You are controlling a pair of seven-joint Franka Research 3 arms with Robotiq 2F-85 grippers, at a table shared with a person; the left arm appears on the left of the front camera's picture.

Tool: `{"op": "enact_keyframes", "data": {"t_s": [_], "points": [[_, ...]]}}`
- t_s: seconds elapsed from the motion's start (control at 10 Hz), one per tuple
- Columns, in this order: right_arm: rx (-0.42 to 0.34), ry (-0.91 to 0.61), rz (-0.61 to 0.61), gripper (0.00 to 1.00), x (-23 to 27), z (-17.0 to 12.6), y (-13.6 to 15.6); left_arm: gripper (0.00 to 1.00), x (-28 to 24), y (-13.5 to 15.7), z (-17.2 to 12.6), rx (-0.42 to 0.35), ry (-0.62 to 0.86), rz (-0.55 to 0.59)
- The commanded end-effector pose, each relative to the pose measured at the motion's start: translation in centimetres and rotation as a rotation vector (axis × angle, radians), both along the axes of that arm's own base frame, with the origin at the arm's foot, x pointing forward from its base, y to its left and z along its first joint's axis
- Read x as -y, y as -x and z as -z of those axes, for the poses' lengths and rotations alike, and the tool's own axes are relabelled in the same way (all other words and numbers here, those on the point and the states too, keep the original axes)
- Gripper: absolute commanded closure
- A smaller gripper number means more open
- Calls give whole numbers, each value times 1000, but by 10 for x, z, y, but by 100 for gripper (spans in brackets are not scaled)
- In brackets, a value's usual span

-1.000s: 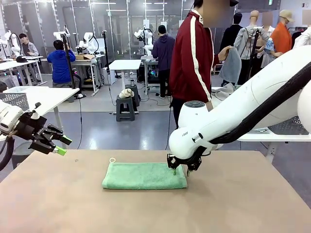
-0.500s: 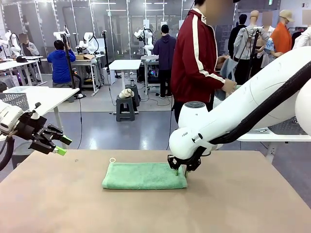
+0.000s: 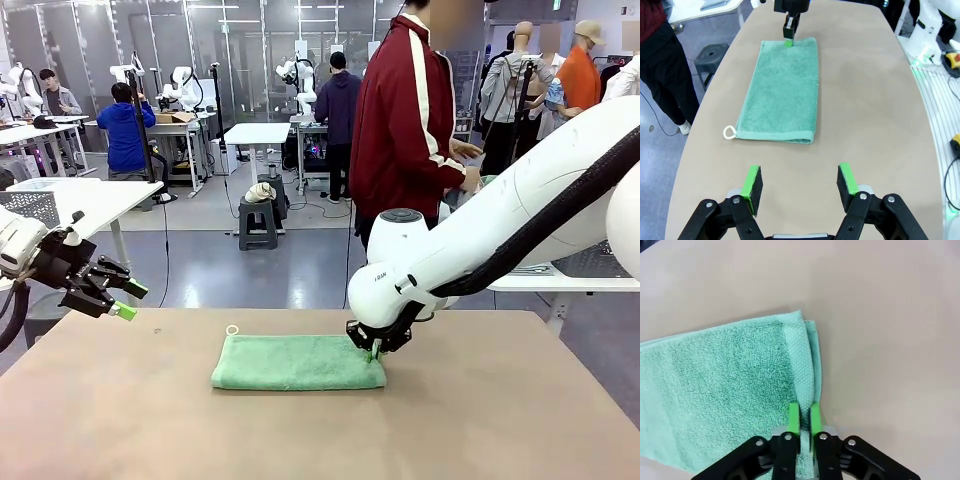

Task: Fold the towels and place them in the basket.
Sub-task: When a person lays out a Towel with hook on the table, fold it in half twice.

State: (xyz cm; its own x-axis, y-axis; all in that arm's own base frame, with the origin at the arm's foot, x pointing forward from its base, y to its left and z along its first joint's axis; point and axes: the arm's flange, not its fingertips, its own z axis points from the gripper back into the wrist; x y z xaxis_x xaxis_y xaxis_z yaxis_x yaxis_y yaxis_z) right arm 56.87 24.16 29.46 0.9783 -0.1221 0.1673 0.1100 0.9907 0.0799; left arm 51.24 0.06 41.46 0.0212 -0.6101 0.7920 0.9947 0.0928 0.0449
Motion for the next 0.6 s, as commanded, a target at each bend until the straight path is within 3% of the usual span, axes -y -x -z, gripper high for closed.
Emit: {"op": "enact_keyframes", "data": {"t_s": [0.0,0.5], "points": [[-7,11,43,100,-3,4,-4,24,0,1,0,-6,-7,2],[-23,31,31,100,28,-1,-2,24,0,1,0,-6,-7,2]]}}
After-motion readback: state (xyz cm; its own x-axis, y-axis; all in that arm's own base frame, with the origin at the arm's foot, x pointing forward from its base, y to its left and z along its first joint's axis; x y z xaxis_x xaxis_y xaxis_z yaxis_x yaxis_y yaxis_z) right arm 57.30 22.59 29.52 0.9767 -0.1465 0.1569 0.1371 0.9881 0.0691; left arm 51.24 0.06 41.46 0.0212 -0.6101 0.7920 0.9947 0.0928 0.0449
